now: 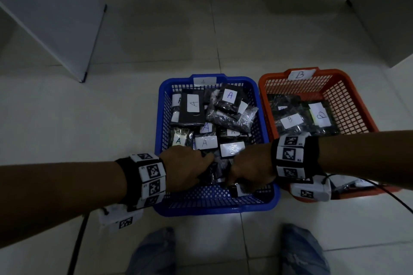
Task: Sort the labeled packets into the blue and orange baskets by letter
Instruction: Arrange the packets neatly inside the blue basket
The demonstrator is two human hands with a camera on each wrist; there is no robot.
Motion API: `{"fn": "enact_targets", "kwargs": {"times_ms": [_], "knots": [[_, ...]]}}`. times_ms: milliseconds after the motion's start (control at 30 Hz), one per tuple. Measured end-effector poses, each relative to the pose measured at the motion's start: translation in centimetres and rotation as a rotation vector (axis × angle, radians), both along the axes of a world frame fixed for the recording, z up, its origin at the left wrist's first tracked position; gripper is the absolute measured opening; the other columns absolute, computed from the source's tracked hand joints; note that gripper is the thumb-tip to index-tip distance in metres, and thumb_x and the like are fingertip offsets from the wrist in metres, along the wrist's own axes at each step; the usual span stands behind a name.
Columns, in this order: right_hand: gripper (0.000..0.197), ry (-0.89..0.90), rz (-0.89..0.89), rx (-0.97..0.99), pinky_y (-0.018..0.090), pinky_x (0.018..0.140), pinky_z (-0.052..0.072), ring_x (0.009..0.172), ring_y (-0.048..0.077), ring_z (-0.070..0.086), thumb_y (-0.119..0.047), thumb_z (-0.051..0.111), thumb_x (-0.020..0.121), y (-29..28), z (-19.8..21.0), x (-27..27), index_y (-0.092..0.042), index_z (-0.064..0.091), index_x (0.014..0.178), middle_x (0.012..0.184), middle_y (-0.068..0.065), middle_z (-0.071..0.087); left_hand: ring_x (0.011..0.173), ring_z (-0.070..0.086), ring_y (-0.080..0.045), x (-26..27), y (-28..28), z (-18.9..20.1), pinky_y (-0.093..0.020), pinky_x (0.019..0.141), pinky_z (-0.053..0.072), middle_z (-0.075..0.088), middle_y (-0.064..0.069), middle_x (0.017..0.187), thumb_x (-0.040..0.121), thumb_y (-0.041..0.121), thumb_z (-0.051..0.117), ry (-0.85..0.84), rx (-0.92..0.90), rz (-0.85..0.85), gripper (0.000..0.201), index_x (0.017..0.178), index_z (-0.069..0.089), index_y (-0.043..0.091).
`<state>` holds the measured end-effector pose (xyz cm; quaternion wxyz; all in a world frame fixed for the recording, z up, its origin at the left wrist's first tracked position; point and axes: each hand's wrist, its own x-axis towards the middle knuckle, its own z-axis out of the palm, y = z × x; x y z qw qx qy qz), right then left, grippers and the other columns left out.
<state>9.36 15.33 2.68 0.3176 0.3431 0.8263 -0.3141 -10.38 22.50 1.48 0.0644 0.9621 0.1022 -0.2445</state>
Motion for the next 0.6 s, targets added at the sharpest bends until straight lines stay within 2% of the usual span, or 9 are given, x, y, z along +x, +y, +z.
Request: {"fn": "enact_targets", "kwargs": {"times_ms": [67, 133, 233, 267, 333, 367, 467, 567, 600], "knots": [[0.048, -0.022, -0.017, -0.012, 0.045, 0.094, 0.053, 0.111, 0.025, 0.061, -0.032, 0.064, 0.092, 0.1, -0.3, -0.3, -0.032, 0.053, 0.139, 0.123, 0.001, 0.065, 0.09, 0.063, -0.026, 0.1, -0.2, -0.2, -0.029, 0.065, 0.041, 0.062, -0.01, 0.109, 0.1, 0.037, 0.05, -0.013, 0.018, 0.019, 0.049, 0.138, 0.035, 0.01], [0.037, -0.021, -0.045, -0.022, 0.044, 0.09, 0.054, 0.103, 0.022, 0.061, -0.031, 0.067, 0.09, 0.2, -0.4, -0.4, -0.031, 0.059, 0.127, 0.113, -0.002, 0.064, 0.083, 0.064, -0.024, -0.2, -0.2, -0.5, -0.029, 0.061, 0.044, 0.064, -0.009, 0.102, 0.099, 0.034, 0.05, -0.023, 0.03, 0.034, 0.037, 0.125, 0.047, 0.007], [0.024, 0.016, -0.119, -0.05, 0.039, 0.085, 0.055, 0.095, 0.019, 0.061, -0.033, 0.07, 0.088, 0.4, -0.1, 0.2, -0.03, 0.061, 0.111, 0.104, -0.005, 0.063, 0.055, 0.06, -0.017, -0.6, -0.1, -0.2, -0.022, 0.045, 0.04, 0.063, -0.003, 0.074, 0.082, 0.034, 0.073, -0.038, 0.065, -0.025, 0.029, 0.094, 0.06, 0.01], [0.022, 0.047, -0.179, -0.069, 0.036, 0.084, 0.054, 0.094, 0.018, 0.061, -0.032, 0.071, 0.087, 0.5, 0.1, 0.6, -0.03, 0.061, 0.107, 0.104, -0.006, 0.063, 0.056, 0.061, -0.017, -0.6, 0.1, -0.2, -0.022, 0.045, 0.04, 0.064, -0.003, 0.074, 0.08, 0.035, 0.074, -0.032, 0.06, -0.052, 0.031, 0.094, 0.061, 0.01], [0.02, 0.156, -0.339, -0.097, 0.028, 0.079, 0.052, 0.093, 0.015, 0.061, -0.027, 0.076, 0.084, 0.9, 0.7, 1.6, -0.027, 0.063, 0.1, 0.103, -0.006, 0.065, 0.079, 0.066, -0.024, -0.3, 0.4, -0.2, -0.029, 0.06, 0.046, 0.064, -0.007, 0.094, 0.088, 0.038, 0.065, 0.022, 0.006, -0.064, 0.038, 0.11, 0.056, 0.008], [0.019, 0.205, -0.406, -0.094, 0.026, 0.078, 0.052, 0.092, 0.013, 0.061, -0.027, 0.077, 0.083, 1.1, 1.0, 2.1, -0.025, 0.064, 0.098, 0.102, -0.005, 0.065, 0.084, 0.066, -0.024, -0.2, 0.5, -0.2, -0.03, 0.064, 0.047, 0.064, -0.007, 0.098, 0.09, 0.04, 0.062, 0.023, -0.019, -0.046, 0.039, 0.112, 0.054, 0.009], [0.018, 0.26, -0.477, -0.017, 0.023, 0.077, 0.053, 0.09, 0.006, 0.062, -0.028, 0.073, 0.088, 1.9, 1.8, 3.7, -0.024, 0.068, 0.105, 0.102, -0.009, 0.068, 0.081, 0.066, -0.022, -0.2, 0.9, -0.1, -0.027, 0.061, 0.046, 0.065, -0.006, 0.094, 0.093, 0.041, 0.055, -0.028, -0.065, 0.016, 0.031, 0.103, 0.057, 0.011], [0.022, 0.285, -0.468, 0.053, 0.005, 0.071, 0.042, 0.087, -0.003, 0.059, -0.024, 0.064, 0.095, 2.4, 2.3, 4.5, -0.024, 0.069, 0.116, 0.111, -0.009, 0.068, 0.084, 0.065, -0.022, -0.1, 0.7, -0.1, -0.026, 0.061, 0.041, 0.065, -0.008, 0.099, 0.095, 0.041, 0.055, 0.001, -0.063, -0.002, 0.035, 0.108, 0.056, 0.009], [0.024, 0.293, -0.461, 0.061, 0.002, 0.071, 0.039, 0.088, -0.003, 0.058, -0.022, 0.062, 0.096, 2.6, 2.2, 4.4, -0.024, 0.069, 0.118, 0.114, -0.008, 0.067, 0.085, 0.064, -0.022, -0.1, 0.7, -0.2, -0.026, 0.061, 0.041, 0.064, -0.008, 0.101, 0.095, 0.044, 0.056, 0.009, -0.06, -0.009, 0.038, 0.11, 0.056, 0.009]]}}
